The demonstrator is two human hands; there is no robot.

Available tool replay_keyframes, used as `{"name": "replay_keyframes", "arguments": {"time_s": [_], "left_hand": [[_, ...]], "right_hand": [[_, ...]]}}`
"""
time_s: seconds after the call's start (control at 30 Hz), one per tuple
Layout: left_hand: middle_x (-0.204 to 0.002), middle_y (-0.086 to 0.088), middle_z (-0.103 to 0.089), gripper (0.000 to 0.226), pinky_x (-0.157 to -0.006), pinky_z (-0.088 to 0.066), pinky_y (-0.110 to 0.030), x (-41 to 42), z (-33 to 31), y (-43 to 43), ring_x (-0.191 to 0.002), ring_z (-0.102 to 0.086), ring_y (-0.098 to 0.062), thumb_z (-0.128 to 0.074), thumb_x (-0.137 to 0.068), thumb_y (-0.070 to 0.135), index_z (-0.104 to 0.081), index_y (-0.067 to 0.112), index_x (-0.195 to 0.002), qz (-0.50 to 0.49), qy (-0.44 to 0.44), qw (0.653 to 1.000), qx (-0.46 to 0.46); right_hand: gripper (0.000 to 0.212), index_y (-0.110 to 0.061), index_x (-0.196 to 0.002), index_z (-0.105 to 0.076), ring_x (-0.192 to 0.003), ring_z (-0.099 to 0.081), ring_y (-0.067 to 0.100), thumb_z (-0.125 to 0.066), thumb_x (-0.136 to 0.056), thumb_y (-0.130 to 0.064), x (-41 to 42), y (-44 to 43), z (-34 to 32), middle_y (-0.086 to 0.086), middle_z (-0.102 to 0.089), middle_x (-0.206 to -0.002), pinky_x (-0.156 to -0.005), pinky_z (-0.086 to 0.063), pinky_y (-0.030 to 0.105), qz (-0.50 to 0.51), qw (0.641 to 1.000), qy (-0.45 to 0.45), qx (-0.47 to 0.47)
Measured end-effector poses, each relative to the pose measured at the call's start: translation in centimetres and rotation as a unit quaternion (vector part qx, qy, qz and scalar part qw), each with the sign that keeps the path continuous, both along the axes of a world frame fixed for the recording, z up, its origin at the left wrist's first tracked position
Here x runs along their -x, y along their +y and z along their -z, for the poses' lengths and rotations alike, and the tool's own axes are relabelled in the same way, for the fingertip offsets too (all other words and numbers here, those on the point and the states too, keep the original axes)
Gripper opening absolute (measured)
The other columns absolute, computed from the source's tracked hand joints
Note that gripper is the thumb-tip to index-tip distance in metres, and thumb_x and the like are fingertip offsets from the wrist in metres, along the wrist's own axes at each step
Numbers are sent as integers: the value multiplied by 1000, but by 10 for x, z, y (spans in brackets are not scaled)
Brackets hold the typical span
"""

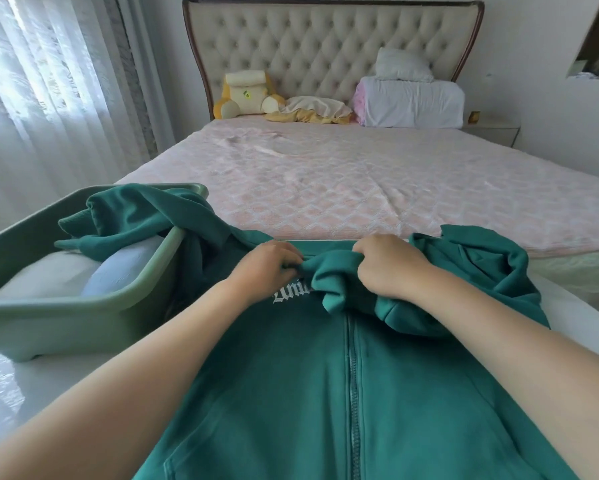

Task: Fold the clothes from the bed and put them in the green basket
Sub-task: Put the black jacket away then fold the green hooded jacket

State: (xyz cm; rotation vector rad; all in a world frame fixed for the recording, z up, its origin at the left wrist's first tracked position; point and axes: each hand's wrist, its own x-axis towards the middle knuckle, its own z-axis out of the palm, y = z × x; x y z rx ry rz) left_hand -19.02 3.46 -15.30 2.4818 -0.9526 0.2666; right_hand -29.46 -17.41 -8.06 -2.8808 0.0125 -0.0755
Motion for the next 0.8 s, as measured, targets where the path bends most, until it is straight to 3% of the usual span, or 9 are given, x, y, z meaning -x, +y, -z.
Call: {"name": "replay_keyframes", "arguments": {"time_s": [0.1, 0.17, 0.2, 0.27, 0.43, 0.53, 0.6, 0.7, 0.8], "left_hand": [[-98, 1, -67, 16, -72, -48, -37, -1, -9, -12, -91, -60, -25, -51, -95, 18, -61, 19, -107, -107, -68, 992, 1], [-91, -6, -67, 13, -67, -51, -43, -3, -15, -13, -75, -63, -28, -40, -96, 13, -48, 17, -105, -121, -15, 992, 44], [-86, -8, -67, 13, -64, -53, -45, -4, -17, -13, -65, -64, -27, -35, -97, 11, -44, 18, -103, -115, 32, 990, 81], [-79, -13, -68, 18, -53, -56, -42, -4, -18, -12, -50, -65, -28, -32, -96, 5, -40, 20, -102, -104, 121, 972, 170], [-109, -10, -57, 25, -53, -59, -38, -6, -14, -19, -65, -67, -25, -50, -94, 3, -41, 16, -112, -183, 231, 877, 378], [-98, -9, -60, 38, -54, -51, -34, -11, -7, -21, -62, -57, -22, -60, -86, 16, -41, 21, -118, -200, 269, 906, 260], [-93, -6, -55, 54, -52, -44, -28, -5, -13, -21, -60, -50, -18, -60, -81, 11, -39, 30, -127, -123, 298, 927, 189], [-121, 4, -38, 63, -65, -48, -20, 2, -26, -23, -77, -57, -14, -70, -77, 13, -46, 45, -126, 0, 307, 942, 133], [-132, 12, -26, 67, -86, -48, -23, 7, -30, -26, -95, -54, -6, -90, -64, 44, -57, 36, -122, 18, 259, 964, 63]], "right_hand": [[22, -24, -80, -50, -92, -56, 27, -42, -92, -41, 0, -9, 6, -4, -60, -92, -68, -38, 37, -13, 997, 22, -74], [59, -35, -114, -51, -109, -56, 22, -39, -81, -83, 3, -12, 6, -13, -53, -112, -85, -43, 40, -16, 996, 59, -63], [77, -36, -127, -43, -111, -57, 21, -42, -73, -90, 4, -12, 5, -14, -51, -116, -89, -45, 41, -16, 998, 59, -24], [75, -36, -127, -34, -102, -60, 22, -58, -72, -80, 0, -11, 8, -12, -58, -116, -86, -49, 40, -32, 999, 11, 37], [20, -28, -104, -47, -86, -56, 23, -55, -86, -29, -9, -10, 11, -7, -60, -100, -68, -37, 34, -52, 990, -126, 30], [28, -26, -104, -62, -88, -58, 22, -49, -84, -12, -10, -13, 6, -7, -65, -95, -70, -42, 33, -11, 990, -133, -34], [34, -24, -97, -64, -86, -58, 23, -44, -79, -4, -10, -13, 6, -5, -66, -88, -71, -47, 35, 11, 987, -133, -86], [25, -13, -85, -57, -83, -57, 29, -39, -74, 1, -11, -11, 5, 5, -63, -82, -70, -48, 42, 36, 983, -126, -129], [6, -15, -81, -46, -75, -51, 25, -41, -81, -10, -8, -7, 3, 3, -57, -78, -60, -36, 38, 23, 989, -73, -129]]}}
